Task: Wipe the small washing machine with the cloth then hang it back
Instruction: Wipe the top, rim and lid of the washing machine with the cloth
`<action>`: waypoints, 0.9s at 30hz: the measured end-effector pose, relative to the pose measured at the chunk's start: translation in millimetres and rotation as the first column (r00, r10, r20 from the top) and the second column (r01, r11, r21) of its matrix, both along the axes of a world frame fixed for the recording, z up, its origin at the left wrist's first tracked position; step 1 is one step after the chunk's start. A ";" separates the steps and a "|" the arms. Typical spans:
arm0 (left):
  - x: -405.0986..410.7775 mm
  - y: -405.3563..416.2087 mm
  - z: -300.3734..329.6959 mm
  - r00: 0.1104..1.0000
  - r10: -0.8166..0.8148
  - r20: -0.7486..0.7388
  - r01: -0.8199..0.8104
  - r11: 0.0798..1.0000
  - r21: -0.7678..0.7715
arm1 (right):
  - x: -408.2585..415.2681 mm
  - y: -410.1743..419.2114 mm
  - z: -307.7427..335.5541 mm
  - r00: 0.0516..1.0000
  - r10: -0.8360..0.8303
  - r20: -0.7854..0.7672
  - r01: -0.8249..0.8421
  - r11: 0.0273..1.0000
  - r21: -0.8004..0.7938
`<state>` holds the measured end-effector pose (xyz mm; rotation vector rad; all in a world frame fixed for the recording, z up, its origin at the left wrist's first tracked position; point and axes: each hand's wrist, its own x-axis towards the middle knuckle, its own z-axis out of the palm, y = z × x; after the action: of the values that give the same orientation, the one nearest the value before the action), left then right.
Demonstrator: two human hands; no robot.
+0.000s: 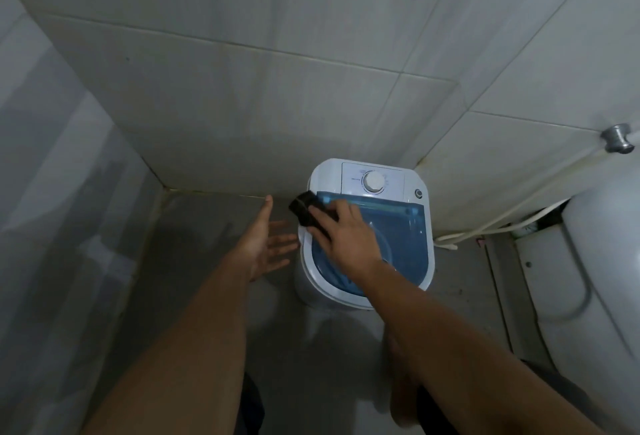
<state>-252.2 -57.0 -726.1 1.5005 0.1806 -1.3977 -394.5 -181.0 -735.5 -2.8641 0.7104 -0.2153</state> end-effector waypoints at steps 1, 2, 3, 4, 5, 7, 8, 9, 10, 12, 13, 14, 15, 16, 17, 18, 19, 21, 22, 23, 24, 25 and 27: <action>-0.9 0.0 0.3 1.000 0.002 0.000 -0.002 1.000 0.000 | -7.9 8.3 -1.7 1.000 0.024 0.003 -0.024 1.000 0.004; -1.2 0.0 0.5 1.000 0.005 0.000 -0.005 1.000 0.001 | -15.8 16.2 -3.6 0.998 0.059 -0.001 -0.059 0.998 0.007; -1.1 0.0 1.1 1.000 0.006 -0.002 -0.006 1.000 0.002 | -23.6 22.5 -5.1 0.994 0.106 -0.011 -0.106 0.994 0.007; -1.1 -0.2 2.1 1.000 0.002 -0.006 -0.002 1.000 0.003 | -31.5 27.5 -5.9 0.986 0.167 -0.026 -0.167 0.986 0.019; -0.9 -0.5 3.0 1.000 -0.006 -0.008 0.006 1.000 0.002 | -39.0 31.2 -6.6 0.970 0.239 -0.044 -0.237 0.971 0.041; -0.6 -1.1 3.3 1.000 -0.020 0.003 0.020 1.000 0.003 | -51.8 36.8 -4.4 0.907 0.406 -0.109 -0.392 0.911 0.126; -1.0 -1.4 3.1 1.000 -0.021 0.013 0.021 1.000 0.002 | -56.8 38.7 -1.4 0.863 0.486 -0.140 -0.459 0.869 0.184; -1.5 -1.7 2.6 1.000 -0.020 0.020 0.020 1.000 0.002 | -60.8 39.4 2.2 0.823 0.547 -0.154 -0.505 0.828 0.243; -2.2 -2.4 2.7 0.999 -0.020 0.025 0.020 1.000 0.002 | -62.9 39.2 10.0 0.809 0.573 -0.135 -0.522 0.804 0.287; -2.9 -2.6 3.6 0.999 -0.026 0.026 0.026 1.000 0.003 | -60.4 28.4 26.8 0.863 0.504 -0.042 -0.468 0.827 0.312; -2.6 -2.1 4.2 0.999 -0.028 0.024 0.028 1.000 0.002 | -54.5 17.8 34.3 0.906 0.422 0.000 -0.403 0.865 0.298; -2.3 -1.3 4.5 0.999 -0.025 0.024 0.025 1.000 0.002 | -46.3 5.1 40.7 0.947 0.321 0.031 -0.317 0.908 0.273; -2.2 -0.4 4.7 0.999 -0.021 0.024 0.021 1.000 0.002 | -37.3 -8.6 44.0 0.976 0.211 0.056 -0.218 0.946 0.240; -2.5 0.5 5.3 0.999 -0.020 0.026 0.020 1.000 0.003 | -28.9 -20.9 44.2 0.992 0.106 0.071 -0.119 0.971 0.207; -3.0 1.0 6.0 0.999 -0.024 0.029 0.024 1.000 0.003 | -21.8 -29.1 41.9 0.997 0.026 0.071 -0.038 0.983 0.181; -3.5 1.0 7.1 0.999 -0.030 0.033 0.030 1.000 0.003 | -17.8 -30.7 37.7 0.998 -0.014 0.056 0.005 0.987 0.162; -4.2 0.4 8.2 0.999 -0.034 0.035 0.034 0.999 0.004 | -18.0 -26.3 30.0 0.999 -0.010 0.035 0.005 0.988 0.152; -4.3 -0.6 10.5 0.999 -0.039 0.035 0.039 0.999 0.007 | -28.7 -5.9 11.5 0.996 0.082 0.031 -0.085 0.990 0.116; -3.9 -1.1 11.4 0.998 -0.044 0.035 0.043 0.999 0.009 | -37.6 6.8 3.7 0.987 0.158 0.036 -0.161 0.983 0.094; -3.3 -0.8 11.7 0.998 -0.050 0.035 0.050 0.999 0.011 | -46.8 18.4 -0.3 0.969 0.248 0.021 -0.248 0.966 0.074; -2.9 -0.2 11.3 0.998 -0.058 0.037 0.058 0.998 0.011 | -56.1 28.9 -3.0 0.935 0.354 -0.016 -0.353 0.934 0.060; -2.7 0.5 10.5 0.997 -0.061 0.039 0.060 0.998 0.008 | -64.2 36.3 -2.8 0.881 0.468 -0.070 -0.465 0.883 0.059; -2.7 1.8 8.5 0.998 -0.056 0.042 0.056 0.998 0.000 | -78.2 40.3 1.2 0.734 0.653 -0.187 -0.645 0.756 0.111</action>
<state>-254.9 -55.2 -717.6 1.5424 0.1124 -1.4088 -472.7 -140.8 -734.3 -2.9113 -0.3011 0.2148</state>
